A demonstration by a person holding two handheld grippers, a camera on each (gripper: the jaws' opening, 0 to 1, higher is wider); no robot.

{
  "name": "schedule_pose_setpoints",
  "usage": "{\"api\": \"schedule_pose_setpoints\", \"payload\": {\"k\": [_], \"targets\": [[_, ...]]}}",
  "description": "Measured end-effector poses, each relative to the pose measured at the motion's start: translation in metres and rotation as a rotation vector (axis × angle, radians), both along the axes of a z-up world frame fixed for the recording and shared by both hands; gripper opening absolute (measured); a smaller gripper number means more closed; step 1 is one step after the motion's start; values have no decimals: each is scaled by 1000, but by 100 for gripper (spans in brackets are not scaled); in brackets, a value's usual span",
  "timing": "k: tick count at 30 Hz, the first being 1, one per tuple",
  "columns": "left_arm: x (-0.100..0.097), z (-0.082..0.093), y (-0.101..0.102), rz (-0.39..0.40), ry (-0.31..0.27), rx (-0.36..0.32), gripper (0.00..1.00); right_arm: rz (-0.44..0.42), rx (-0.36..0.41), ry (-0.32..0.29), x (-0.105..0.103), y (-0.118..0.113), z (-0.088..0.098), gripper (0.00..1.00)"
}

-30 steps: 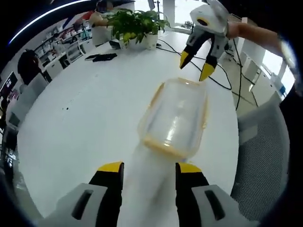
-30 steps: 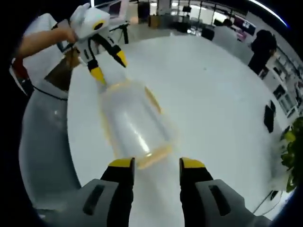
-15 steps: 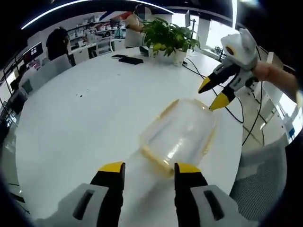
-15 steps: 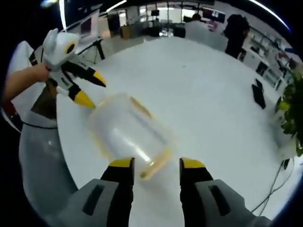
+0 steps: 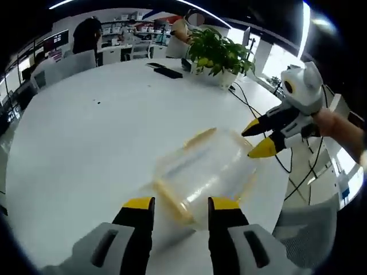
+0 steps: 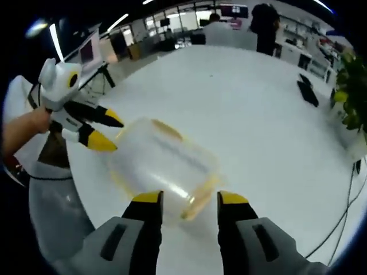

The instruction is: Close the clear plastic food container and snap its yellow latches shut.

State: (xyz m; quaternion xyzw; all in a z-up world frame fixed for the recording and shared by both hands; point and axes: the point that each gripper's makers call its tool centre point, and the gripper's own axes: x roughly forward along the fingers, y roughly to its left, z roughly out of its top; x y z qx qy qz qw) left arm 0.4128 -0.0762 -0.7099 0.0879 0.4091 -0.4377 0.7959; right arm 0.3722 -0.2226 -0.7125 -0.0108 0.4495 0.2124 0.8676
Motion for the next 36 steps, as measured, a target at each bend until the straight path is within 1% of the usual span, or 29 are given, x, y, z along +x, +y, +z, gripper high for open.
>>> {"api": "schedule_pose_setpoints", "payload": {"k": [4,6,7,12,17,19,22,25,26,27,28,29,30,31,32,36], "targets": [[-2,-2,-3,20,37,-19,32,-9,20,14,-1,5,-1,36],[-2,-3,-3,29,45,-22,32,-9,34,22,-2,8,-1,36],[-2,-3,-3,32,50,-23,32,-13,35,26,-2,10,-3,38],[-2,-5,-3,46,75,-26,32,-48,57,49,-2,11,-3,42],[-2,-7,-5,62,109,2,32,-73,75,63,-3,13,-4,44],[-2,-9,-6,78,133,8,33,-75,73,66,-4,14,-4,44],[-4,-11,-9,92,144,9,37,-85,64,79,-1,16,-5,44],[-6,-14,-12,120,174,-16,40,-100,73,84,-1,17,-7,44],[-5,-13,-12,117,166,-13,40,-94,99,82,-1,22,-5,43],[-6,-13,-13,119,166,-6,40,-164,115,116,-1,20,-8,44],[-6,-14,-14,118,168,-1,39,-170,157,122,2,23,-10,44],[-6,-14,-16,128,183,-7,39,-179,183,134,1,26,-10,44],[-6,-17,-17,144,201,-13,39,-166,158,122,2,22,-10,44],[-7,-17,-16,145,201,-9,39,-164,151,123,1,23,-9,44],[-8,-17,-17,138,190,-6,39,-163,145,121,1,24,-9,45],[-9,-18,-18,137,193,-10,39,-167,143,130,1,24,-8,45]]}}
